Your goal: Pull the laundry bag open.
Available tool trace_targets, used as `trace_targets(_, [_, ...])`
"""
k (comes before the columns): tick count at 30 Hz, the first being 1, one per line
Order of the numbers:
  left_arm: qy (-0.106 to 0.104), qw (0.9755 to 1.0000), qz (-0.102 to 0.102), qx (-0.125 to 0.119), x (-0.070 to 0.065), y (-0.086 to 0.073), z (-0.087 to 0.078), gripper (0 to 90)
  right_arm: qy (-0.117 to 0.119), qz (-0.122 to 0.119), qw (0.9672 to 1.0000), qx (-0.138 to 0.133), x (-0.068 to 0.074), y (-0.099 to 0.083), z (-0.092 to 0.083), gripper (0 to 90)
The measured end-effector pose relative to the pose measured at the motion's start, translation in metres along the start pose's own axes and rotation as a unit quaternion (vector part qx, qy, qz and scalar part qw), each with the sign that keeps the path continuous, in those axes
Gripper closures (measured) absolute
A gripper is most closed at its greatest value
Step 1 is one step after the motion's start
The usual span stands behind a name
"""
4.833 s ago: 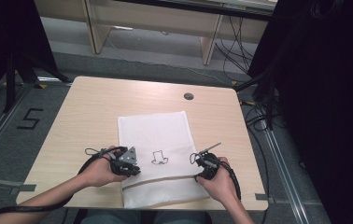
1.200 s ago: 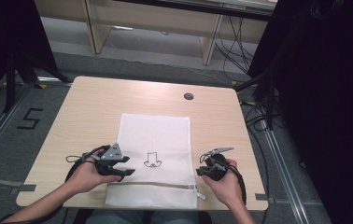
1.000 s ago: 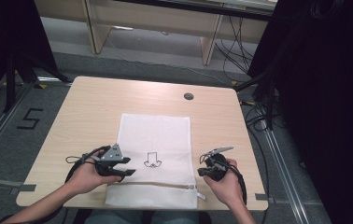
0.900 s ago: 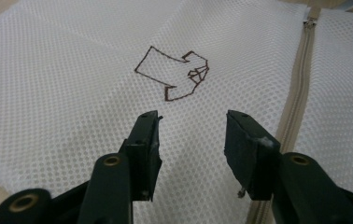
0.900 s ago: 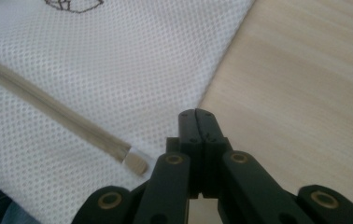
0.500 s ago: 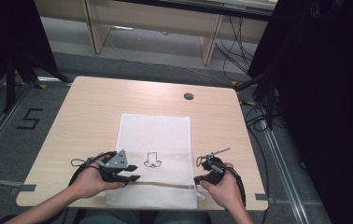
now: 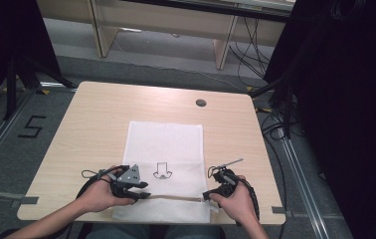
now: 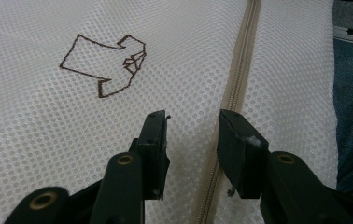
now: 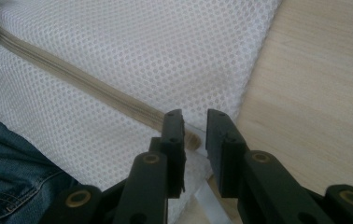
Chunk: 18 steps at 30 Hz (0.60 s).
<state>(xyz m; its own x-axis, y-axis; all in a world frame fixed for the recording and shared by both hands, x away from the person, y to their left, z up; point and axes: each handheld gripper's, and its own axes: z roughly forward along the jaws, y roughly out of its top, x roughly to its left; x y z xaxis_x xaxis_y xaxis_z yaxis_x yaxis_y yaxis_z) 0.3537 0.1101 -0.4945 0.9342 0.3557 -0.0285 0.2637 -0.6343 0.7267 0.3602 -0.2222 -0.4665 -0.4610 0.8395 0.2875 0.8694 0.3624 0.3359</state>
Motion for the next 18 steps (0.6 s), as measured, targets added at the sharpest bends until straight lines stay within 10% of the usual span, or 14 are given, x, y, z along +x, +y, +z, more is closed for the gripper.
trace_targets(8, [-0.008,0.9998,0.010,0.017,-0.001,-0.002,0.005,62.2,0.001,0.009,0.9995,0.029,0.005,-0.001,0.007,80.0])
trace_targets(10, [-0.005,0.9995,0.016,0.025,-0.001,-0.003,0.006,62.2,0.013,-0.026,0.9994,0.018,0.002,0.000,0.008,81.3])
trace_targets(11, [-0.007,0.9994,0.018,0.027,-0.001,-0.003,0.007,62.3,0.014,0.004,0.9995,0.029,0.007,0.000,0.006,81.7])
trace_targets(18, [-0.006,0.9994,0.016,0.030,-0.002,-0.003,0.009,62.2,0.013,-0.002,0.9996,0.025,0.011,0.002,0.007,84.0])
